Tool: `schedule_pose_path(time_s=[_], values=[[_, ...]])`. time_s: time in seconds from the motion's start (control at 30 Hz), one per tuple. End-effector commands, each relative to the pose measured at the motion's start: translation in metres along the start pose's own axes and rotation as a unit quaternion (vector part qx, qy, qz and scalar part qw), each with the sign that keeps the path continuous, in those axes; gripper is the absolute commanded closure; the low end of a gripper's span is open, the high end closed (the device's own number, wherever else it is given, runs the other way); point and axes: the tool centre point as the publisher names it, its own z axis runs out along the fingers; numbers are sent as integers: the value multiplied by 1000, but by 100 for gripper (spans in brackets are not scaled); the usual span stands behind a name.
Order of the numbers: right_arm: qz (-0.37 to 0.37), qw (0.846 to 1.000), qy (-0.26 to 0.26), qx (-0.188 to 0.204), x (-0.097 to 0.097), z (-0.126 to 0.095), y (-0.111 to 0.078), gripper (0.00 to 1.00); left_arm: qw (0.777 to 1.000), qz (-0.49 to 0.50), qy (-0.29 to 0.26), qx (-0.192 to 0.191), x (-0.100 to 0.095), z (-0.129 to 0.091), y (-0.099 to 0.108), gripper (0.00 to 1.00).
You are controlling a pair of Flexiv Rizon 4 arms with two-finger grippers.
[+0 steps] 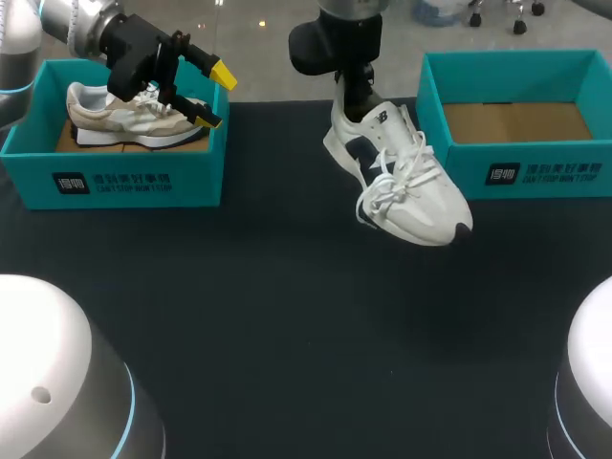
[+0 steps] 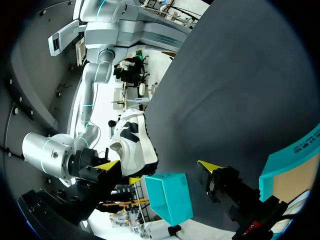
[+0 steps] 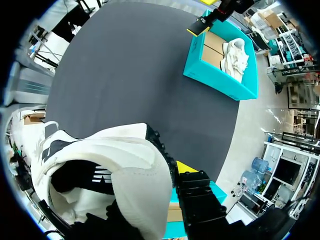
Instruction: Take the shoe out of the shoebox, open the shoe tongue, remove and reinsert the insole, then place the shoe into the shoebox
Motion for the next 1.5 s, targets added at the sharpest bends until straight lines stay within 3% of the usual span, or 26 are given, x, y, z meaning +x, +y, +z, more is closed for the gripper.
schedule_pose_path(time_s=[0.03,0.77,0.83,1.1,1.27,1.5], values=[[0,1000,0,0,0,-1,-1,100,1000,0,2,1,0,-1,0,0],[0,1000,0,0,0,-1,-1,100,1000,0,2,1,0,-1,0,0],[4,1000,0,-4,-10,0,-7,100,1000,0,2,1,0,-1,0,0],[19,1000,1,7,-37,7,-55,100,1000,0,2,1,0,-1,0,0],[46,999,1,16,-49,16,-101,100,1000,0,2,1,0,-1,0,0],[64,998,-11,21,-51,22,-164,100,1000,0,2,1,0,-1,0,0]])
